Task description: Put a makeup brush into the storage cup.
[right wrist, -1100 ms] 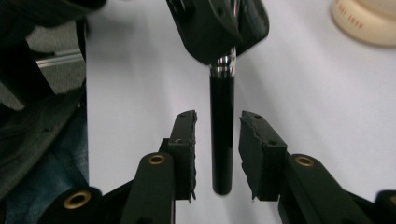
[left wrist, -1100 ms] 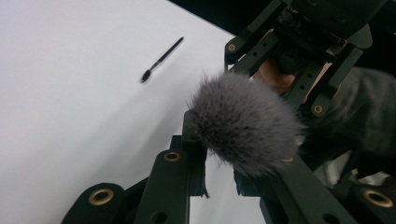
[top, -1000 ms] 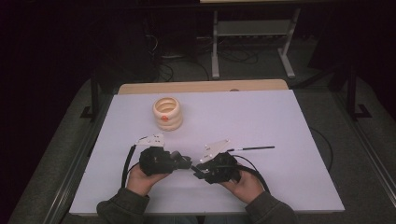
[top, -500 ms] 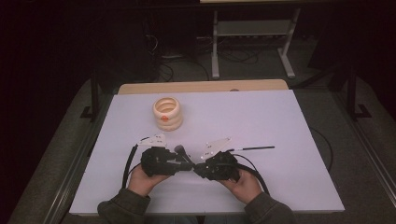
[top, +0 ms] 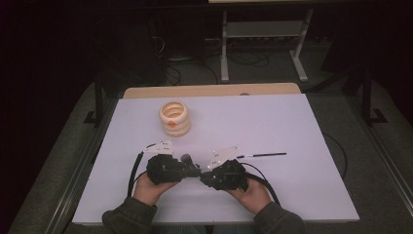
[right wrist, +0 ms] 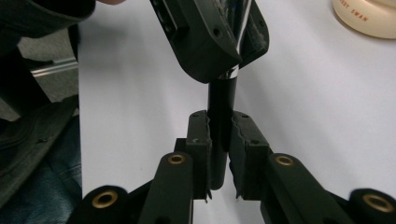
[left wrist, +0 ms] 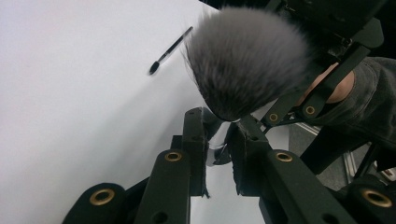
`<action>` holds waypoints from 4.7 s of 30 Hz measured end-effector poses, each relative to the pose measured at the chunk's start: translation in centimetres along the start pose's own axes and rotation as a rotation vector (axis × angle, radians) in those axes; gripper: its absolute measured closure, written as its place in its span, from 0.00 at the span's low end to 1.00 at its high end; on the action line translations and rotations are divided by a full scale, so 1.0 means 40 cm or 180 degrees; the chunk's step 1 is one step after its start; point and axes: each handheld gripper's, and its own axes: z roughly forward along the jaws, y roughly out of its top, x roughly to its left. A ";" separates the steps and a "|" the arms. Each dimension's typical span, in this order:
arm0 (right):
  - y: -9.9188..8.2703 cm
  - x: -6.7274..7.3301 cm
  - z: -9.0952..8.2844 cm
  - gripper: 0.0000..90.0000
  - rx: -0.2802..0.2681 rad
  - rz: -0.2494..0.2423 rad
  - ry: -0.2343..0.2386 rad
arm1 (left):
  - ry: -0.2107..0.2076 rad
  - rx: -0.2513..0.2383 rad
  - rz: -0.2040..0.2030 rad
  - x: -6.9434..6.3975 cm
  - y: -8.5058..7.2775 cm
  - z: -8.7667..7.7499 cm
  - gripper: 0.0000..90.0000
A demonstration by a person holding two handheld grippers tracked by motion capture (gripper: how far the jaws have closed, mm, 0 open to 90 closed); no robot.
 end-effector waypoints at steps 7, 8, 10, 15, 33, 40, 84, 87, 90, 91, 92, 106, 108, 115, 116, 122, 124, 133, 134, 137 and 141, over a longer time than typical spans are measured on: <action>-0.015 -0.026 -0.011 0.70 0.0016 0.0075 0.0036 | 0.0199 0.0048 -0.0002 0.003 -0.002 -0.007 0.86; -0.016 -0.027 -0.015 0.68 0.0014 0.0108 0.0028 | 0.0221 0.0051 -0.0020 0.003 -0.002 -0.008 0.86; -0.022 -0.037 -0.021 0.66 -0.0002 0.0043 -0.0006 | 0.0260 0.0057 -0.0003 0.005 -0.002 -0.009 0.86; -0.034 -0.051 -0.041 0.58 -0.0028 0.0170 -0.0024 | 0.0315 0.0064 -0.0018 0.011 -0.003 -0.014 0.86; -0.110 -0.101 -0.134 0.43 -0.0142 0.0422 -0.0293 | 0.0558 0.0081 -0.0111 0.046 0.013 -0.034 0.86; -0.133 -0.113 -0.153 0.41 -0.0142 0.0495 -0.0339 | 0.0587 0.0106 -0.0134 0.066 0.035 -0.053 0.86; -0.201 -0.146 -0.231 0.33 -0.0262 0.0635 -0.0544 | 0.0929 0.0051 -0.0408 0.214 0.306 -0.217 0.86; -0.203 -0.149 -0.230 0.33 -0.0264 0.0646 -0.0539 | 0.1029 0.0097 -0.0401 0.229 0.327 -0.220 0.86; -0.202 -0.148 -0.231 0.33 -0.0263 0.0633 -0.0539 | 0.1092 0.0150 -0.0440 0.244 0.343 -0.217 0.86; -0.200 -0.146 -0.231 0.33 -0.0262 0.0636 -0.0540 | 0.1109 0.0159 -0.0449 0.249 0.348 -0.216 0.86; -0.200 -0.146 -0.232 0.33 -0.0267 0.0624 -0.0546 | 0.1127 0.0181 -0.0450 0.254 0.352 -0.216 0.86; -0.199 -0.150 -0.243 0.32 -0.0325 0.0639 -0.0577 | 0.1492 0.0065 -0.0583 0.307 0.408 -0.233 0.86; -0.200 -0.152 -0.249 0.32 -0.0358 0.0639 -0.0597 | 0.1522 0.0066 -0.0608 0.315 0.412 -0.234 0.86; -0.201 -0.153 -0.258 0.32 -0.0387 0.0665 -0.0631 | 0.1574 0.0092 -0.0689 0.336 0.411 -0.229 0.86; -0.201 -0.153 -0.257 0.32 -0.0379 0.0665 -0.0628 | 0.1576 0.0098 -0.0698 0.339 0.409 -0.227 0.86; -0.202 -0.153 -0.253 0.32 -0.0364 0.0656 -0.0634 | 0.1589 0.0097 -0.0744 0.348 0.404 -0.216 0.86; -0.201 -0.152 -0.253 0.32 -0.0351 0.0668 -0.0641 | 0.1591 0.0114 -0.0743 0.351 0.401 -0.214 0.86; -0.200 -0.152 -0.252 0.32 -0.0345 0.0666 -0.0646 | 0.1571 0.0086 -0.0806 0.360 0.388 -0.209 0.86; -0.200 -0.152 -0.251 0.32 -0.0345 0.0667 -0.0645 | 0.1579 0.0091 -0.0817 0.360 0.386 -0.208 0.86; -0.201 -0.153 -0.251 0.32 -0.0338 0.0670 -0.0635 | 0.1589 0.0109 -0.0819 0.362 0.379 -0.205 0.86; -0.201 -0.153 -0.248 0.32 -0.0335 0.0665 -0.0638 | 0.1611 0.0141 -0.0838 0.366 0.369 -0.197 0.86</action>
